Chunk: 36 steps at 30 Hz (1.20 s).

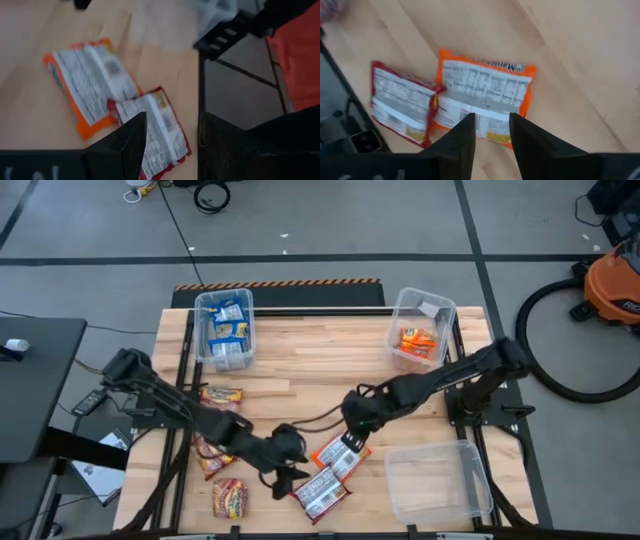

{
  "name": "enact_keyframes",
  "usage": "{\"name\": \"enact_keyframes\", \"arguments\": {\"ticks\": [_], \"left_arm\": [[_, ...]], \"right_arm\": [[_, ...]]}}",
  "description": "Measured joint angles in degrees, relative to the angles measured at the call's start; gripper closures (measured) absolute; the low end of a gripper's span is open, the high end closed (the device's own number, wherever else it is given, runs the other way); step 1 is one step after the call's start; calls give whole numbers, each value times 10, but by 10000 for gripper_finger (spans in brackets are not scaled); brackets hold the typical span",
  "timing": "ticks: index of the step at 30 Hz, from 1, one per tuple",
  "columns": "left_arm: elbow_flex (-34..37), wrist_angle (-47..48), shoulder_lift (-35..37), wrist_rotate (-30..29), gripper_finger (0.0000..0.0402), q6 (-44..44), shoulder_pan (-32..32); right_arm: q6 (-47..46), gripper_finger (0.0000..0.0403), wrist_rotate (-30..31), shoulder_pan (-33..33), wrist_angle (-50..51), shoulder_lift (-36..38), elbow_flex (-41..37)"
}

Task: Sort Maruchan noodles
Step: Put the orange noodle pack into the top right transparent bin

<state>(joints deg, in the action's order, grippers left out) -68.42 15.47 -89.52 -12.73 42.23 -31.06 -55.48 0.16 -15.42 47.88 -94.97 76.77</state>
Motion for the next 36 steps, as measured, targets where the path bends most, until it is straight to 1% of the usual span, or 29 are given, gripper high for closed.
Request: {"name": "enact_keyframes", "arguments": {"ticks": [2,4,8,11,13,15,18,21,29,34,36], "left_arm": [[0,0,-18,1,209,19,-3],[0,0,-30,-10,210,35,-9],[9,-15,-47,-34,210,66,-27],[39,-34,-49,-41,210,86,-40],[71,-66,-50,-41,210,102,-42],[105,-105,-50,-48,210,113,-41],[144,-156,-50,-61,210,124,-33],[161,-161,-51,-70,210,126,-28],[165,-158,-51,-75,210,106,-25],[165,-163,-52,-89,210,81,-15],[165,-164,-61,-96,210,67,-8]], "right_arm": [[-5,262,0,-5,-8,-7,-10],[-15,248,0,-10,-29,-4,-36],[-41,228,-20,-21,-102,23,-127],[-60,225,-36,-22,-156,36,-193],[-63,225,-58,-15,-193,39,-228],[-62,226,-62,-8,-245,39,-252],[-61,226,-69,6,-308,36,-282],[-63,226,-89,18,-359,31,-306],[-63,237,-102,29,-386,31,-362],[-65,241,-123,29,-490,31,-389],[-64,241,-125,29,-513,31,-390]]}}
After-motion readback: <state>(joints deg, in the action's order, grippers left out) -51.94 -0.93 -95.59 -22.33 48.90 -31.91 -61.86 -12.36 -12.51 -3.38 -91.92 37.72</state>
